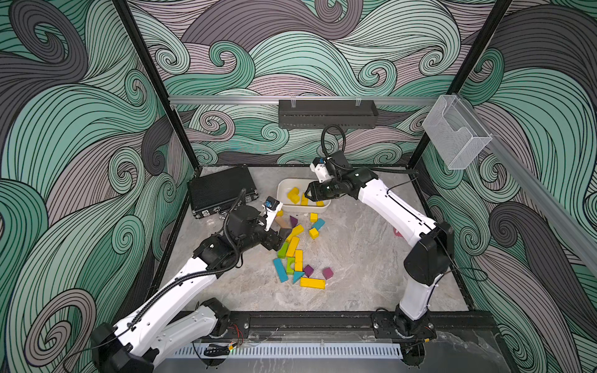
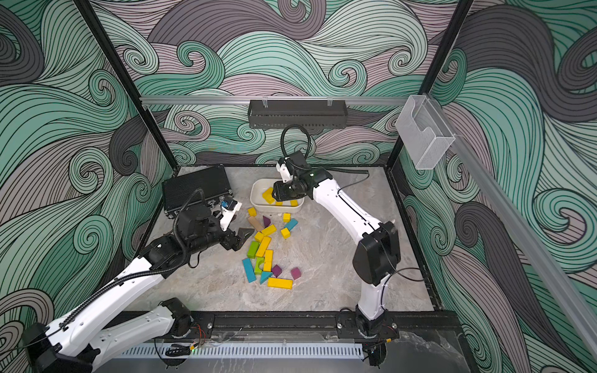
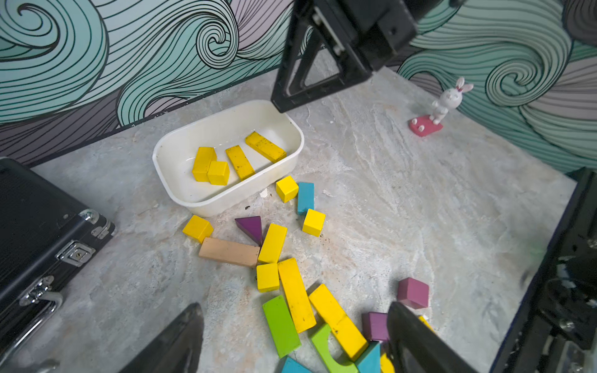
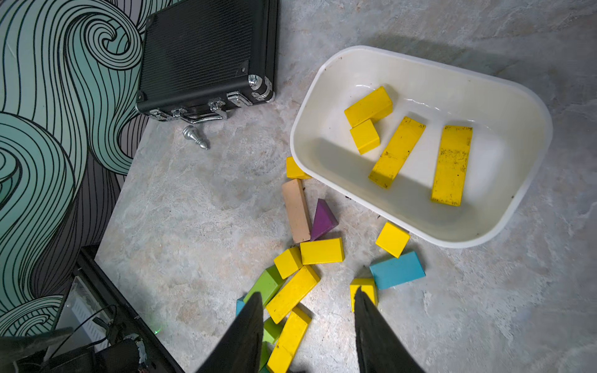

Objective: Pick out the yellow building blocks
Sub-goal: Pick up the building block from the center of the board.

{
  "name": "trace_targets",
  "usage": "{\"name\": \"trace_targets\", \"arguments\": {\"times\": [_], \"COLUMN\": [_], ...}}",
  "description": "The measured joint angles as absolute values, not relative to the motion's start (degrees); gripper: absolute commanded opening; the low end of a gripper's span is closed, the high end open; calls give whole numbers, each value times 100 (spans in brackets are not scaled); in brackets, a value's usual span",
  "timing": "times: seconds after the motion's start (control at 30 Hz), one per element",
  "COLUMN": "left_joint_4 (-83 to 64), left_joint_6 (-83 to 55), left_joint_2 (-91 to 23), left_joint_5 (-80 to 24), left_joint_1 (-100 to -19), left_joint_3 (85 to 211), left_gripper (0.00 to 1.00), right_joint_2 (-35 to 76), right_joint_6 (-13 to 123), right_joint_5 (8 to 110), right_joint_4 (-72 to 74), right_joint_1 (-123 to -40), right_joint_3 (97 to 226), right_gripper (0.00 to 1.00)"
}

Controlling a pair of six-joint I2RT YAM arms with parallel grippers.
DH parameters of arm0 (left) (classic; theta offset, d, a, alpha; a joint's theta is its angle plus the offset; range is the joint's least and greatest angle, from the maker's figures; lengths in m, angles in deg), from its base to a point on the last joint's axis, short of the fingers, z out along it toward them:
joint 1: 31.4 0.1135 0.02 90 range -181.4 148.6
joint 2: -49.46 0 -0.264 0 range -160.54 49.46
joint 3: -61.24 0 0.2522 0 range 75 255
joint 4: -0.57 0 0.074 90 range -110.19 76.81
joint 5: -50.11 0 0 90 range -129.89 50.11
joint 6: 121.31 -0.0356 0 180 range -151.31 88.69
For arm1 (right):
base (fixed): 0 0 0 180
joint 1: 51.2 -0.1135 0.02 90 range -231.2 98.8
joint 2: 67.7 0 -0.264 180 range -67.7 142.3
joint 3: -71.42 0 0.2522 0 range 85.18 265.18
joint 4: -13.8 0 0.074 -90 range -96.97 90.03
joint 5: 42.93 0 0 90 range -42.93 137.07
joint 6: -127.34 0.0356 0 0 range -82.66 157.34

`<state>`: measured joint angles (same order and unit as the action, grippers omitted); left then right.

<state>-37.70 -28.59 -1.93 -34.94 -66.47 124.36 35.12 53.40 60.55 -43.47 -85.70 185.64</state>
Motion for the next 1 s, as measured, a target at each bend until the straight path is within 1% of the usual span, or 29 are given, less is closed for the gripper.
{"name": "trace_targets", "arguments": {"times": [0.27, 0.53, 0.7, 0.9, 1.0], "left_joint_4": [-4745, -5379, -5534, -5609, -5532], "left_joint_6": [-2054, -1189, -679, -210, -37], "left_joint_2": [416, 735, 701, 285, 196], "left_joint_5": [-3500, -3478, -3485, -3531, -3551], "left_joint_1": [-6647, -6647, -6647, -6647, -6647], "left_joint_3": [12436, 12303, 11967, 11831, 11693], "left_gripper": [87, 87, 87, 87, 84], "right_joint_2": [2343, 1598, 1084, 273, -151], "right_joint_6": [5528, 5910, 6059, 6190, 6251], "right_joint_5": [5740, 5561, 5403, 5170, 5076], "right_joint_4": [-4199, -4076, -4032, -4043, -4035], "right_joint_1": [-9149, -9545, -9766, -9888, -9886], "right_joint_3": [17485, 16412, 15955, 15255, 14823], "right_gripper": [47, 47, 47, 48, 48]}}
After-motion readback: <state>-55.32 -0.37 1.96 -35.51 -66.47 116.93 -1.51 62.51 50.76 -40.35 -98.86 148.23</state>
